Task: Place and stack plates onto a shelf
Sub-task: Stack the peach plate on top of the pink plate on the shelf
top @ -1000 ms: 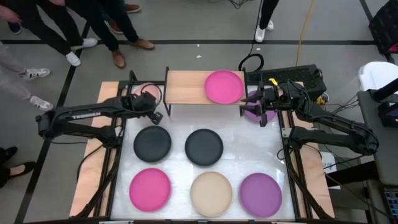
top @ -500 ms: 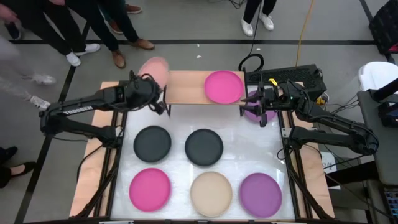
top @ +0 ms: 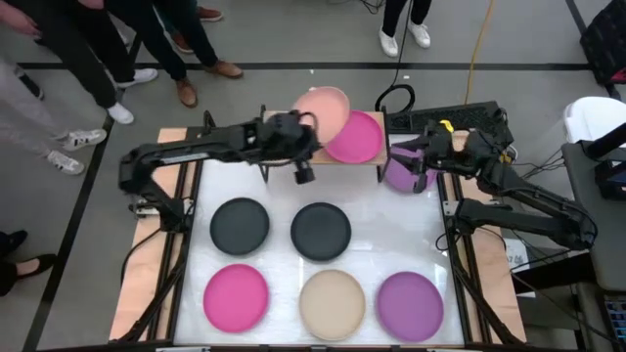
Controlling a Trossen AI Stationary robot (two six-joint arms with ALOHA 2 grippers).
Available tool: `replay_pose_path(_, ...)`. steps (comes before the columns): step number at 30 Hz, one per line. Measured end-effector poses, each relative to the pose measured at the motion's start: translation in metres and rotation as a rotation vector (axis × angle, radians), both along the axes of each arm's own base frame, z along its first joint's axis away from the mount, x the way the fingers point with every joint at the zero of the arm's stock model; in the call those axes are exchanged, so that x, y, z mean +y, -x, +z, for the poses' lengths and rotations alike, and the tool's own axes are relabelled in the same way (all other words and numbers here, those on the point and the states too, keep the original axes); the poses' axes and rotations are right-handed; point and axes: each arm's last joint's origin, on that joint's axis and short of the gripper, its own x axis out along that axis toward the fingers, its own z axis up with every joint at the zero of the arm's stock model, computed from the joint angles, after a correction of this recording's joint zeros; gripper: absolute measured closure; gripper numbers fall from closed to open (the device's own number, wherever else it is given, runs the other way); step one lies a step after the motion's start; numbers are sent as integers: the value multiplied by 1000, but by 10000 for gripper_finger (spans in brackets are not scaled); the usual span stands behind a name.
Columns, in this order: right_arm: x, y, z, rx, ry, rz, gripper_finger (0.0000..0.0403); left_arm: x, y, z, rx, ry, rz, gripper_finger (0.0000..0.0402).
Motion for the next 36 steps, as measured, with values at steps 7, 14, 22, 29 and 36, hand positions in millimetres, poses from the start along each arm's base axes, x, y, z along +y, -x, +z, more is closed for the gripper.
replay_pose_path(7,9,17,7,-52,36,-3,287,23,-42,-30,86,-16,-100,392)
replay_pose_path(14,12,23,5,-27,23,-3,287,36,-62,-56,154,-76,-155,392)
replay_pose_path(22,12,22,3,-10,17,-3,287,36,-69,-63,179,-168,-239,392)
replay_pose_path(29,12,22,3,-11,17,-4,287,34,-71,-63,165,-165,-332,382)
replay_pose_path(36,12,22,3,-12,10,-2,287,36,-70,-63,164,-169,-336,357)
